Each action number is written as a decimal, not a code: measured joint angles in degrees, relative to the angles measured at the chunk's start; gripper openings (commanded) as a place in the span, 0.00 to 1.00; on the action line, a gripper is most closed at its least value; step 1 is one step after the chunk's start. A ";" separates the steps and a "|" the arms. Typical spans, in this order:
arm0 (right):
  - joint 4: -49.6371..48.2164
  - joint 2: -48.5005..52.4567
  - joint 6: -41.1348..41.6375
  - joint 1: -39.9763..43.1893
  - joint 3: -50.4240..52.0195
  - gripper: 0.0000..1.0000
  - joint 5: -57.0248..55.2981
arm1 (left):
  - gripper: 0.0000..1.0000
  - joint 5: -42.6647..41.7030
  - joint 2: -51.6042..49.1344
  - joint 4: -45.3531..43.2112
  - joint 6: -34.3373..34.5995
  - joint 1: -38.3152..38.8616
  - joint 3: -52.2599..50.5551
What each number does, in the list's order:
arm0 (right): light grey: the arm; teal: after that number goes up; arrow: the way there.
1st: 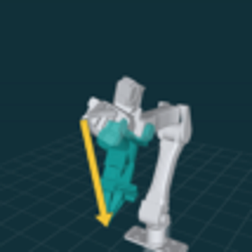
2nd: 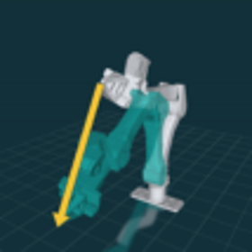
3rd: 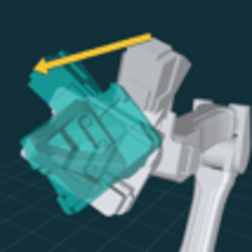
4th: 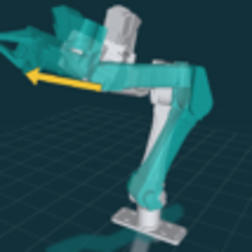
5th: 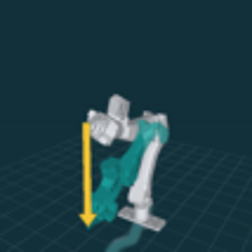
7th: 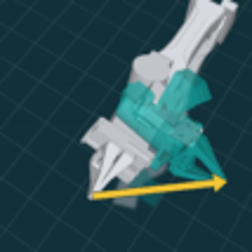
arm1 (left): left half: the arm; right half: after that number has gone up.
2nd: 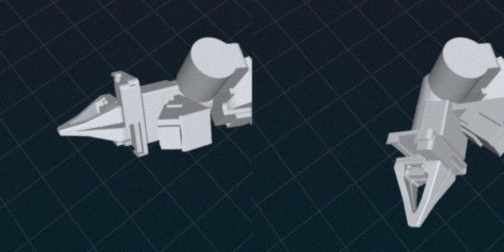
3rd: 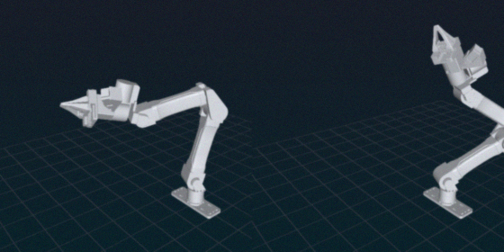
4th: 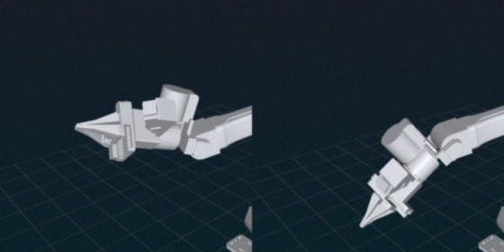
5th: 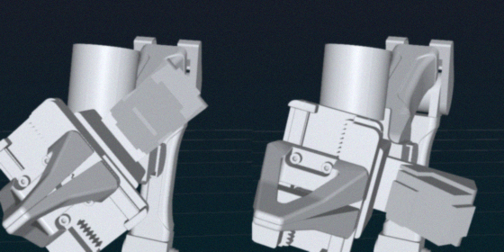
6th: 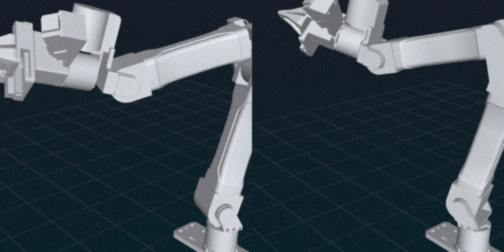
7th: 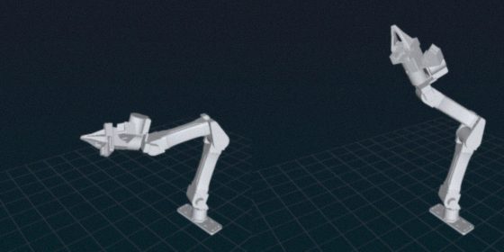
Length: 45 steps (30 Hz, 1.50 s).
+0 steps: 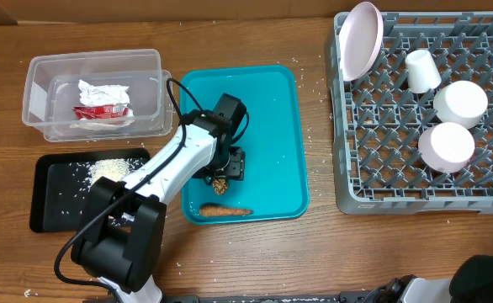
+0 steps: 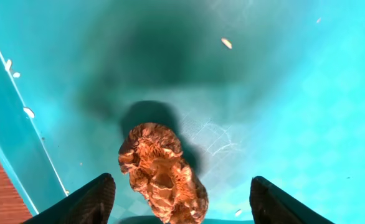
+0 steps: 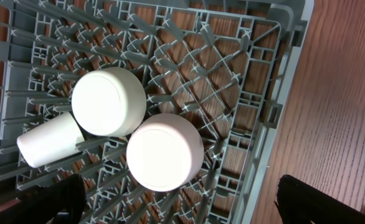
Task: Sort waste into correct bins and load items into the dishwasher
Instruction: 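Carry the snack bar left and drop it onto the black rice tray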
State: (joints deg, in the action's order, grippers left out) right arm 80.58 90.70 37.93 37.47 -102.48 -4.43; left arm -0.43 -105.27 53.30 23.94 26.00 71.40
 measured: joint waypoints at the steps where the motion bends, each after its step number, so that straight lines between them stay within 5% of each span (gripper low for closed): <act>1: -0.02 0.00 -0.04 -0.02 0.00 1.00 0.00 | 0.73 -0.02 0.00 0.63 1.01 0.00 0.00; 13: 0.00 0.00 -0.02 -0.02 0.00 1.00 -0.02 | 0.68 -0.42 0.00 -1.05 14.82 0.00 -6.16; 19: 0.02 0.00 -0.02 0.00 0.00 1.00 0.02 | 0.53 -0.20 0.00 -3.80 16.79 0.00 -6.23; 27: 0.00 0.00 -0.02 0.00 0.00 1.00 -0.02 | 0.56 0.22 0.00 -4.26 17.75 -0.22 -6.23; 31: 0.02 0.00 -0.02 0.00 0.00 1.00 0.00 | 0.42 0.96 0.00 -5.20 18.05 -0.22 -6.23; 38: 0.02 0.00 0.00 0.00 0.00 1.00 -0.02 | 0.36 1.36 0.00 -5.05 17.97 -0.22 -6.21; 45: 0.00 0.00 0.02 0.00 0.00 1.00 -0.02 | 0.33 1.81 0.00 8.17 17.88 -1.53 -1.36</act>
State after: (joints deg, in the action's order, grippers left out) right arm 80.58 90.70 37.95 37.47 -102.48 -4.45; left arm 1.39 -105.27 61.47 41.82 24.47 70.04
